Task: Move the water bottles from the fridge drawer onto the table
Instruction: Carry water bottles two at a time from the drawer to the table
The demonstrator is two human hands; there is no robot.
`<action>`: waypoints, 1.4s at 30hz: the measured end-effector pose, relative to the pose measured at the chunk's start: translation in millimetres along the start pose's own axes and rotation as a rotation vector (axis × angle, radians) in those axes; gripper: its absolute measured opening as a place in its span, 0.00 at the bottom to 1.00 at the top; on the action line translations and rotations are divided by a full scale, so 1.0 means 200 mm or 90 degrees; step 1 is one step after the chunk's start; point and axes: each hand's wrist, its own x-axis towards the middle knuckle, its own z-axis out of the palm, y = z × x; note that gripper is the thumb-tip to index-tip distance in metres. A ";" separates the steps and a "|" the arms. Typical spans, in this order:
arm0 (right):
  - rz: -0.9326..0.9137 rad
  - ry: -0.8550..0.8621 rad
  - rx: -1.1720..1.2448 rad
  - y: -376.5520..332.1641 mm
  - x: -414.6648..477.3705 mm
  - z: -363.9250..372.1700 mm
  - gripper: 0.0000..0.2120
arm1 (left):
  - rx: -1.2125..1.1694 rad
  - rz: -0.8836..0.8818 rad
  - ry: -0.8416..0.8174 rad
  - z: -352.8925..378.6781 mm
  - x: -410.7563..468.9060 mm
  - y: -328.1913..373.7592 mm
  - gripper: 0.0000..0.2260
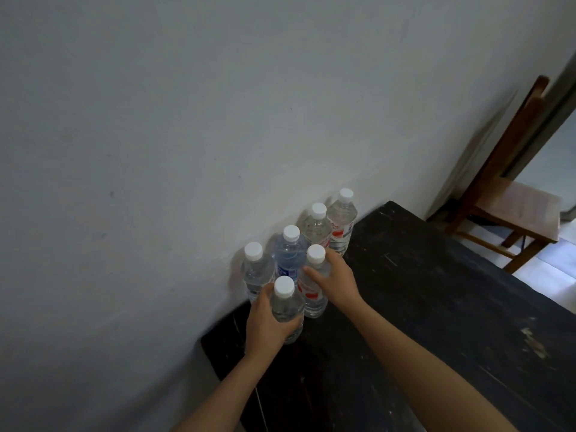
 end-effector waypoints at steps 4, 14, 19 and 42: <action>0.019 -0.025 -0.024 0.00 0.01 -0.03 0.22 | -0.004 -0.003 -0.007 0.00 0.00 0.00 0.31; 0.023 -0.002 -0.018 0.01 0.03 -0.01 0.21 | 0.009 0.001 0.008 0.02 -0.01 0.00 0.31; 0.014 -0.044 -0.034 -0.02 0.04 -0.03 0.23 | 0.000 0.006 0.047 0.03 -0.02 0.00 0.31; -0.063 -0.115 -0.476 0.06 -0.67 -0.20 0.29 | 0.240 0.023 -0.010 -0.49 -0.41 -0.14 0.27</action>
